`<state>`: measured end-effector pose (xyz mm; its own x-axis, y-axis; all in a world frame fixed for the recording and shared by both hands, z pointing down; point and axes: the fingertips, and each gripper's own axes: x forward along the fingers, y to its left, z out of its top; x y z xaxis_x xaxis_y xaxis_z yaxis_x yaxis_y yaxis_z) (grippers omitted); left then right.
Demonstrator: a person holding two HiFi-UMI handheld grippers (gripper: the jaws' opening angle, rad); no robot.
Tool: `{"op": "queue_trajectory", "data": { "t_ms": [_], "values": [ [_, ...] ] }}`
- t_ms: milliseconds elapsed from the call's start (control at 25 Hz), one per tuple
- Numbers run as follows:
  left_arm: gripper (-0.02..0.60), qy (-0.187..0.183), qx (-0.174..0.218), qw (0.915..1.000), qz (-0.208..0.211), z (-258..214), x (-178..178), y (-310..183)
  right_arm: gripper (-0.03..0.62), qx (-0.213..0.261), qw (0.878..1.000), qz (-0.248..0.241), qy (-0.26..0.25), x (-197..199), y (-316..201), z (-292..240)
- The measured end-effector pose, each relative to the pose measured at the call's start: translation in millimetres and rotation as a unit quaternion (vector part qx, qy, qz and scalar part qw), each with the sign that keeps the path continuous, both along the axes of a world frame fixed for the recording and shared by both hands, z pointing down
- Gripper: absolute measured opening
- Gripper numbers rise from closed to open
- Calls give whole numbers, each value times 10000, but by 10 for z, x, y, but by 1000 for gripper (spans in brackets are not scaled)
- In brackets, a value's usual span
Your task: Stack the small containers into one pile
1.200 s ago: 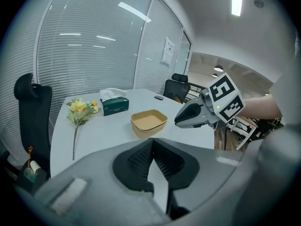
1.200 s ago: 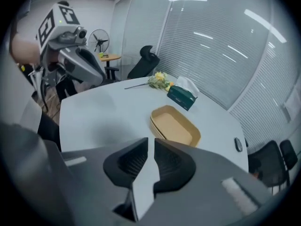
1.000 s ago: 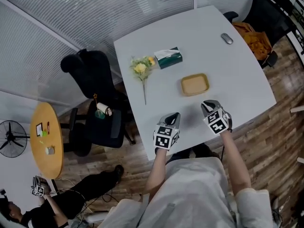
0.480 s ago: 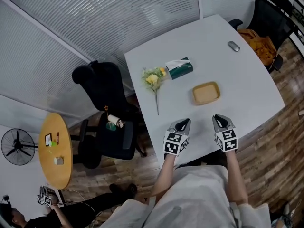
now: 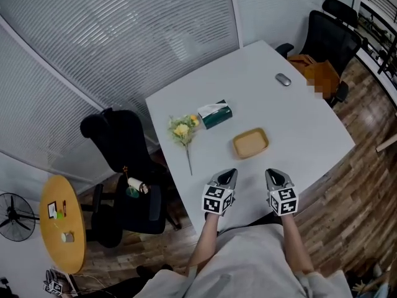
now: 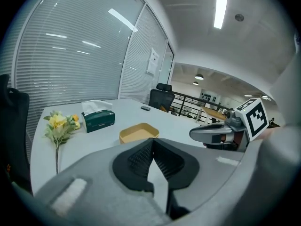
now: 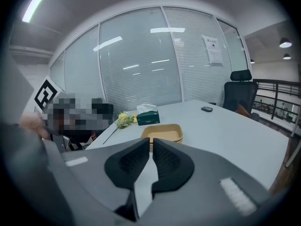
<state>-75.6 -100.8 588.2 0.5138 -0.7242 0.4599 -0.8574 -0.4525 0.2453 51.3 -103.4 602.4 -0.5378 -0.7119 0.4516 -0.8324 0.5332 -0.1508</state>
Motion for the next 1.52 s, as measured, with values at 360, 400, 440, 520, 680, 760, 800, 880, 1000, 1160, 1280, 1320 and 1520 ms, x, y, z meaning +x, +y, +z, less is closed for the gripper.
{"op": "queue_trajectory", "data": {
  "t_ms": [360,400,440,520,680,760,800,880,1000,1160,1280,1320,1520],
  "values": [
    [6,60,-56,9999,90,83,102,-2,0,26,9998,175,-85,123,-9,-26],
    [6,49,-61,9999,85,84,97,6,0,11,9998,184,-93,126,2,-22],
    [6,45,-62,9999,80,83,97,12,0,6,9998,196,-96,134,12,-25],
    [6,52,-57,9999,73,79,108,20,0,14,9997,223,-93,160,28,-36],
    [6,24,-47,10000,79,90,106,46,0,20,9996,249,-88,168,69,-26],
    [6,0,-46,9999,109,92,108,58,0,14,9996,267,-93,166,84,-24],
    [6,-8,-45,9999,121,91,106,60,0,15,9996,275,-96,163,88,-26],
    [6,-9,-41,9999,127,92,99,59,0,19,9996,283,-94,153,99,-24],
    [6,1,-31,9999,126,97,97,53,0,31,9996,283,-80,144,110,-18],
    [6,0,-16,9999,152,96,117,41,0,42,9996,281,-56,152,103,-21],
    [6,-25,-18,9998,179,103,119,52,0,49,9996,287,-55,153,106,-15],
    [6,-33,-20,9998,181,103,117,57,0,47,9996,283,-51,151,108,-15],
    [6,-55,-28,9999,126,101,96,51,0,20,9997,227,-25,129,100,-4]
  ]
}}
